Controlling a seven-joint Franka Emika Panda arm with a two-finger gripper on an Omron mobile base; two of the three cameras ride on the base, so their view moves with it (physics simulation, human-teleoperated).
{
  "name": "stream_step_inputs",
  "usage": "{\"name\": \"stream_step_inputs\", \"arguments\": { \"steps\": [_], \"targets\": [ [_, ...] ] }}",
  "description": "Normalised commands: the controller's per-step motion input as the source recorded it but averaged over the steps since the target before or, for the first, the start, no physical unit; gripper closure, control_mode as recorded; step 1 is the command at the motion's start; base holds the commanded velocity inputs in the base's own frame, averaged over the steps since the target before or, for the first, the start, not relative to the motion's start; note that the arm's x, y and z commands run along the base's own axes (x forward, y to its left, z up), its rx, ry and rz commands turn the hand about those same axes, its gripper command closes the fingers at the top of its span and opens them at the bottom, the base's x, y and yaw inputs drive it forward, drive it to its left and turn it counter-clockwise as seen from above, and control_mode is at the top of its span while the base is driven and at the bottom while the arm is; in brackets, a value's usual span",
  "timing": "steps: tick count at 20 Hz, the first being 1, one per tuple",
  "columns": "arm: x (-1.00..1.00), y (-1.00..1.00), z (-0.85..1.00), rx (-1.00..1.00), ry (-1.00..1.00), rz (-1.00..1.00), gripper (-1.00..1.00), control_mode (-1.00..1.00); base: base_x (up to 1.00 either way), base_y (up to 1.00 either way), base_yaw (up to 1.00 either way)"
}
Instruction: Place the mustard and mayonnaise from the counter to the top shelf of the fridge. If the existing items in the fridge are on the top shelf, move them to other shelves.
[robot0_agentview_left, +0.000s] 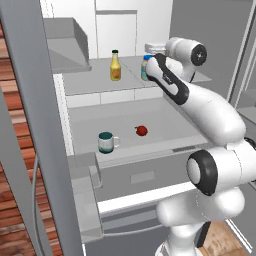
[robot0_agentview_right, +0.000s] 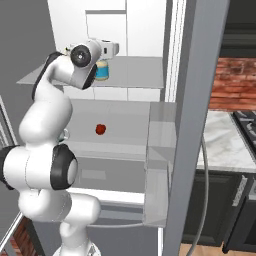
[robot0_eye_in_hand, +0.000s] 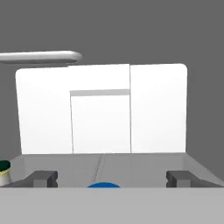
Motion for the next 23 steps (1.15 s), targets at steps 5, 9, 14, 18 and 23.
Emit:
{"name": "stream_step_inputs", "arguments": {
  "steps": [5,9,14,18,23],
  "targets": [
    [-1.00,0.00,0.50,-0.01,0.00,0.00,-1.00,-1.00,0.00,0.00,0.00],
    [-1.00,-0.13,0.22,-0.01,0.00,0.00,-1.00,-1.00,0.00,0.00,0.00],
    [-1.00,-0.36,-0.02,-0.03,-0.05,0.00,-1.00,-1.00,0.00,0.00,0.00],
    [-1.00,-0.29,-0.09,-0.06,-0.06,0.01,-1.00,-1.00,0.00,0.00,0.00],
    [-1.00,-0.17,-0.24,-0.05,-0.07,0.05,-1.00,-1.00,0.00,0.00,0.00]
  ]
}}
